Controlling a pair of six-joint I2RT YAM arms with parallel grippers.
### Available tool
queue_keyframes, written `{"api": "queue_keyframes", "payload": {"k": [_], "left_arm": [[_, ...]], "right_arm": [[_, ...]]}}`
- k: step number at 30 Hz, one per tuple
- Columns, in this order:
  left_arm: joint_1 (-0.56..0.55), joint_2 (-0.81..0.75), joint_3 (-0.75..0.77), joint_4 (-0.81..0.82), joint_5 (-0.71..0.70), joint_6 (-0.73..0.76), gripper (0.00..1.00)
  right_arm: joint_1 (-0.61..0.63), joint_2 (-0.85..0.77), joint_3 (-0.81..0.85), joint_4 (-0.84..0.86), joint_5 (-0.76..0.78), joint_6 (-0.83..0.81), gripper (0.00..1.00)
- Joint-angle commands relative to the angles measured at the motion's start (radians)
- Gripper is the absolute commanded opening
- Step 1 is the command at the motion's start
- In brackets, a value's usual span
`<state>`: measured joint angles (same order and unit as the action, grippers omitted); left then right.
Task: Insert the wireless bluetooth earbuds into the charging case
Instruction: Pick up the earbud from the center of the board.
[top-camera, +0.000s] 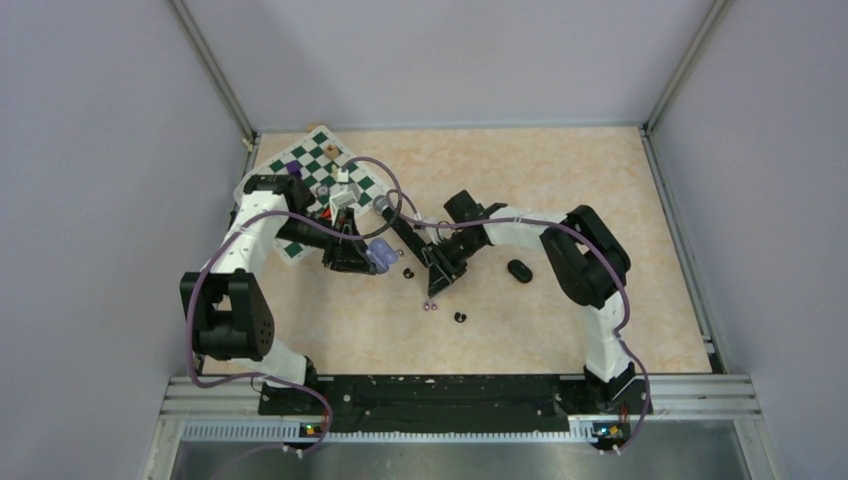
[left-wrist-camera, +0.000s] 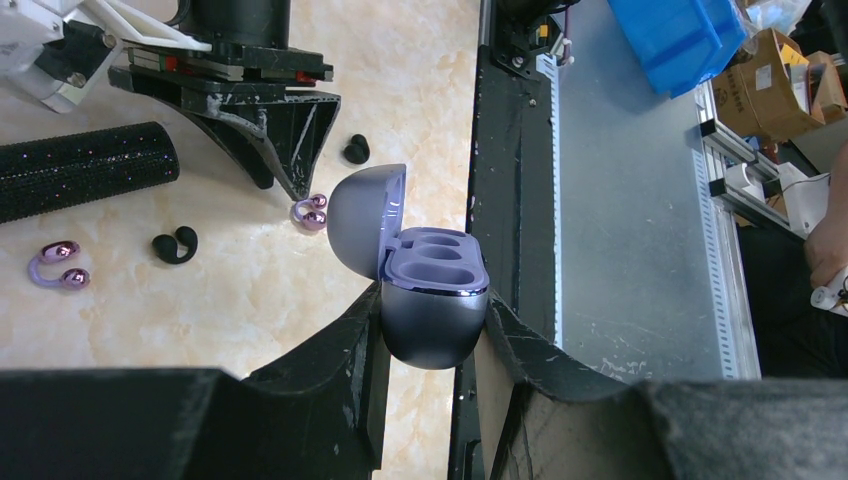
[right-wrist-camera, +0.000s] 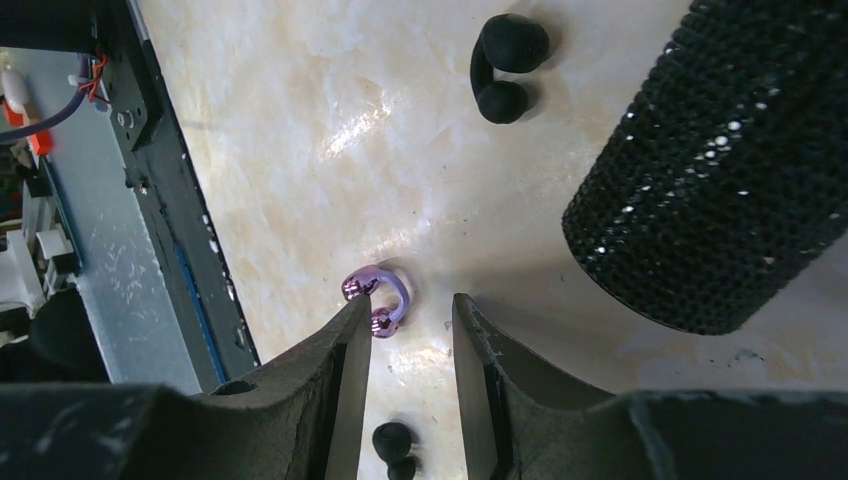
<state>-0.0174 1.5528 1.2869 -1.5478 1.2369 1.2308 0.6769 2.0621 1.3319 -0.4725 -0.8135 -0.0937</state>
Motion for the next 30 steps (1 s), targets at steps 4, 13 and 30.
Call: {"api": "queue_keyframes", "payload": {"k": [4,13,30], "left_arm": [[0.007,-0.043,-0.008,-0.040,0.022,0.029,0.00],[0.008,-0.048,-0.008,-0.039,0.020,0.031,0.00],[0.008,-0.058,-0.010,-0.040,0.022,0.033,0.00]], "right_arm": [[0.035,0.026,0.035,-0.025,0.043,-0.030,0.35],[0.041,0.040,0.029,-0.030,0.050,-0.025,0.30],[0.061,0.044,0.022,-0.047,0.058,-0.039,0.31]]}}
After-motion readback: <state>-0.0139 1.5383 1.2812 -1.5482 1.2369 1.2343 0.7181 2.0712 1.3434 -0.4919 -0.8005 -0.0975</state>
